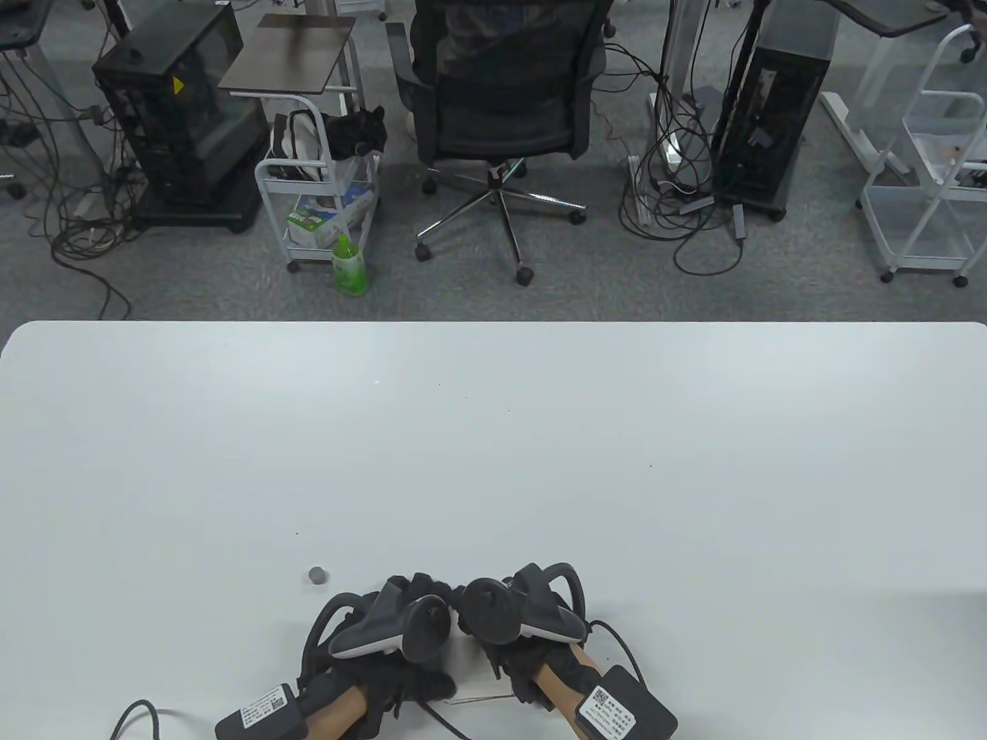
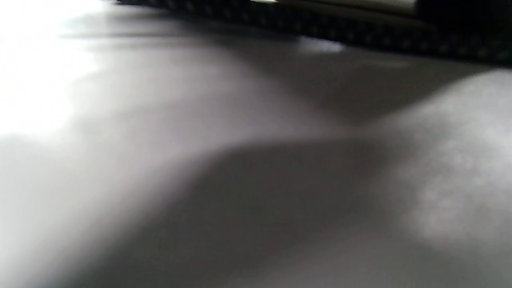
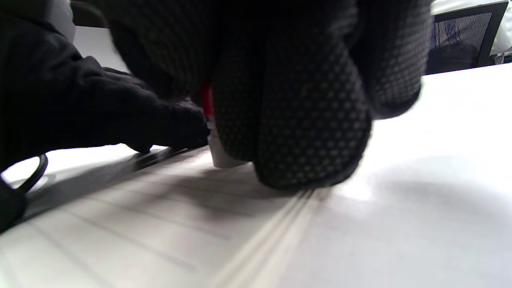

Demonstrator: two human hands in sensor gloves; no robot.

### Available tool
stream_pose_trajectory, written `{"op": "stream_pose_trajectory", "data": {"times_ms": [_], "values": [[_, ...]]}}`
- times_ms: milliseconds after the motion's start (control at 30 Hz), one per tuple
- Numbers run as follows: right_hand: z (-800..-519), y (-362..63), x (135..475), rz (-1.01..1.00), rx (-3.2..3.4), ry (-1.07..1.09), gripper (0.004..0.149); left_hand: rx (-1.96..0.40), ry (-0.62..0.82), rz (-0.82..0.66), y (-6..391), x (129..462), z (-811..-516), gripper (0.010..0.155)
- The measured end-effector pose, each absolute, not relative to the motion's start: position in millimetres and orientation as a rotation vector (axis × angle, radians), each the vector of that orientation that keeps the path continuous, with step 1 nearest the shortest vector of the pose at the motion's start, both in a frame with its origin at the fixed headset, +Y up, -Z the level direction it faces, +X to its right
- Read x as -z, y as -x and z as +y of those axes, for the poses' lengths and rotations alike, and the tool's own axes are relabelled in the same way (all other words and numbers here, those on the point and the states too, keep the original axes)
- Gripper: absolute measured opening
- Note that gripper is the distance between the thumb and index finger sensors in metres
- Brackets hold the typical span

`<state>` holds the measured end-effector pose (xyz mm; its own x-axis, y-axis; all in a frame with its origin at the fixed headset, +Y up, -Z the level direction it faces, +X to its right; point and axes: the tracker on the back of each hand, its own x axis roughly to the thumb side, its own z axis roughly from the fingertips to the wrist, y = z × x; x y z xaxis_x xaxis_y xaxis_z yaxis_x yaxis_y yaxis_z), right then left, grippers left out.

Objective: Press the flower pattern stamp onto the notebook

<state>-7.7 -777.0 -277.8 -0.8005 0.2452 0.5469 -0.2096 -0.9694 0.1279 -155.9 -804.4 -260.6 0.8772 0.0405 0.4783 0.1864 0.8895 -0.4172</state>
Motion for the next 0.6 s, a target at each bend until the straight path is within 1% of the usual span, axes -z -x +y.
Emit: {"op": "stream_pose_trajectory", "data": {"times_ms": [400,600], "values": [[-774.8,6.1,278.2,0.091,-2.766,-0.837,0.043,0.078,0.474,-0.501,156.5,260.6,-804.6,0.108],[-770.4,6.2,274.9,0.033,-2.788,-0.853,0.043,0.079,0.474,-0.501,156.4,260.6,-804.6,0.108]]}}
